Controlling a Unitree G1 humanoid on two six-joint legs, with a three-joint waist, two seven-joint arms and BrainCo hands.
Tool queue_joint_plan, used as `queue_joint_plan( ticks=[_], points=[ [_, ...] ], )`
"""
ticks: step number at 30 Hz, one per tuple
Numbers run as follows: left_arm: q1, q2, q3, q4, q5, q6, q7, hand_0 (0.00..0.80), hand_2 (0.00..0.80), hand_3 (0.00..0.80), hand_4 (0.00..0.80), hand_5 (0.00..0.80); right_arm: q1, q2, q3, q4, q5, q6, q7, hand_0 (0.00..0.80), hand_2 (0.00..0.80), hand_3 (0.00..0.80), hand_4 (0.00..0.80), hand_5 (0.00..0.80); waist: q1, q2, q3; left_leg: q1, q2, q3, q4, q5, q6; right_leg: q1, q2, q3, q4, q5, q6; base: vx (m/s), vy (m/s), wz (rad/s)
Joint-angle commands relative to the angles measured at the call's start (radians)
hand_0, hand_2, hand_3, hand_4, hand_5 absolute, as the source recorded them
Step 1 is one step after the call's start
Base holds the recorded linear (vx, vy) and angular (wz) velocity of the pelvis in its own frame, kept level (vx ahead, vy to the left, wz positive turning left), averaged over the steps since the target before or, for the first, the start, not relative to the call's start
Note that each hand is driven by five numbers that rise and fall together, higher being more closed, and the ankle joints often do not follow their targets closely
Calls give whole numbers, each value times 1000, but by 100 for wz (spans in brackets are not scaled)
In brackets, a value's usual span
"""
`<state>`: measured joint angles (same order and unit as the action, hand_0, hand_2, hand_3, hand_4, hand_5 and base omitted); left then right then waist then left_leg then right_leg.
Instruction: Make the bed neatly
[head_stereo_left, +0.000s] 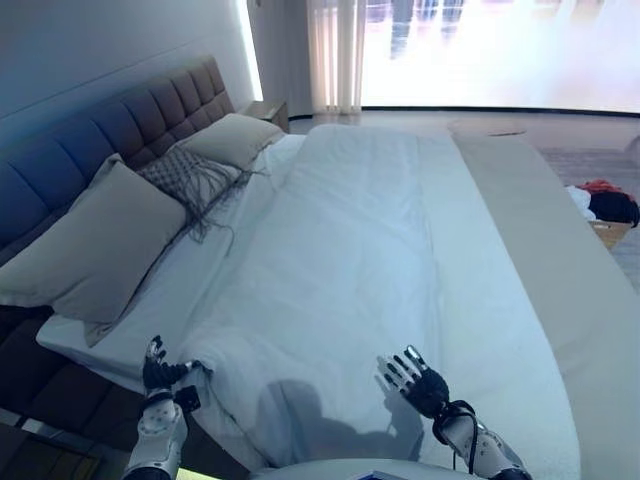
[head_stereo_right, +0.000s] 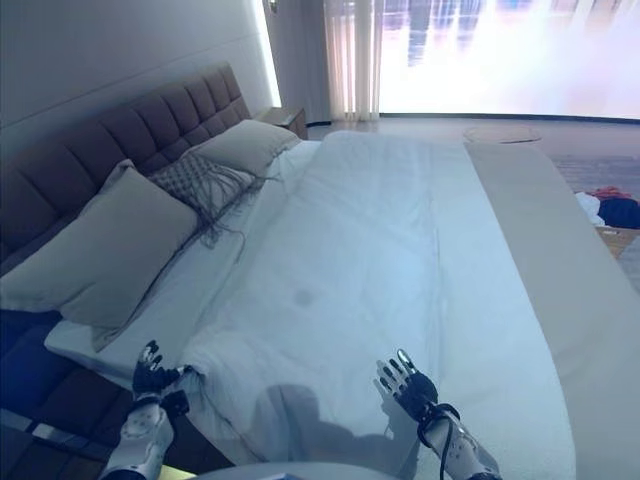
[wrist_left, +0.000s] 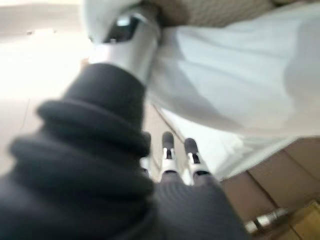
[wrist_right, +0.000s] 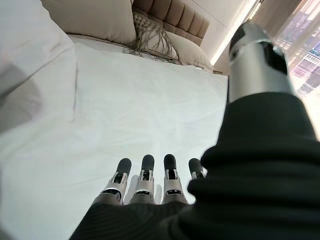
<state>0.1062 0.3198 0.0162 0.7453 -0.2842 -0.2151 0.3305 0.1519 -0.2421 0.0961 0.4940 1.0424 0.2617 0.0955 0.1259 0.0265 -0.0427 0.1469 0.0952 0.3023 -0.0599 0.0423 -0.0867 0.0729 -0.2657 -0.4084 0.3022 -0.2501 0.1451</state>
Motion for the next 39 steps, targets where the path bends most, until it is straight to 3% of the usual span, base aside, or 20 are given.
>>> queue_joint_plan(
  ticks=[1, 8, 14, 18, 23, 31, 35, 38, 39],
  points=[
    [-82, 42, 16, 58, 131, 19, 41, 0, 0, 0, 0, 0, -89, 71, -8, -2, 41, -17, 1, 0, 0, 0, 0, 0, 27, -83, 40, 32, -10, -27, 76, -117, 44, 66, 1, -34, -331, 352, 59, 14, -26, -6],
    [-15, 65, 57, 201, 237, 71, 109, 0, 0, 0, 0, 0, -85, 56, -18, 9, 38, -21, 14, 0, 0, 0, 0, 0, 36, -79, 45, 21, -5, -24, 85, -117, 42, 60, 0, -41, -328, 345, 53, 4, -1, -2],
    [50, 90, 105, 248, 263, 97, 156, 0, 0, 0, 0, 0, -90, 26, -30, 0, 50, -17, 14, 0, 0, 0, 0, 0, 56, -64, 55, -1, 1, -32, 101, -109, 34, 50, -8, -56, -312, 333, 46, -5, 20, 1],
    [91, 115, 127, 254, 337, 111, 141, 0, 0, 0, 0, 0, -94, 10, -37, -3, 57, -21, 17, 0, 0, 0, 0, 0, 75, -52, 62, -17, 3, -50, 114, -106, 28, 45, -13, -65, -301, 326, 43, -20, 27, 13],
    [127, 128, 164, 290, 311, 144, 89, 0, 0, 0, 0, 0, -102, -4, -46, 1, 60, -22, 16, 0, 0, 0, 0, 0, 88, -39, 61, -28, 2, -65, 119, -104, 26, 40, -18, -70, -295, 319, 43, 0, 31, 4],
    [161, 102, 218, 368, 262, 100, 81, 0, 0, 0, 0, 0, -112, -14, -80, 14, 55, -16, 24, 0, 0, 0, 0, 0, 100, -35, 66, -40, -3, -80, 132, -108, 28, 30, -31, -72, -283, 319, 48, 4, 2, 1],
    [159, 109, 253, 319, 253, 3, 94, 0, 0, 0, 0, 0, -111, -14, -97, 3, 39, 7, 22, 0, 0, 0, 0, 0, 96, -36, 69, -36, -2, -83, 132, -108, 26, 30, -33, -68, -278, 319, 50, 38, 1, 4],
    [146, 137, 283, 175, 233, -20, 73, 0, 0, 0, 0, 0, -97, -5, -99, -20, 24, 7, 18, 0, 0, 0, 0, 0, 93, -38, 74, -33, 0, -87, 136, -111, 26, 27, -36, -62, -270, 318, 51, 25, -12, 6],
    [135, 162, 301, 66, 193, -17, 41, 0, 0, 0, 0, 0, -88, 3, -96, -32, 14, -10, 23, 0, 0, 0, 0, 0, 90, -39, 78, -32, 2, -89, 139, -115, 28, 25, -37, -58, -264, 318, 51, 18, -23, 8]
  ],
)
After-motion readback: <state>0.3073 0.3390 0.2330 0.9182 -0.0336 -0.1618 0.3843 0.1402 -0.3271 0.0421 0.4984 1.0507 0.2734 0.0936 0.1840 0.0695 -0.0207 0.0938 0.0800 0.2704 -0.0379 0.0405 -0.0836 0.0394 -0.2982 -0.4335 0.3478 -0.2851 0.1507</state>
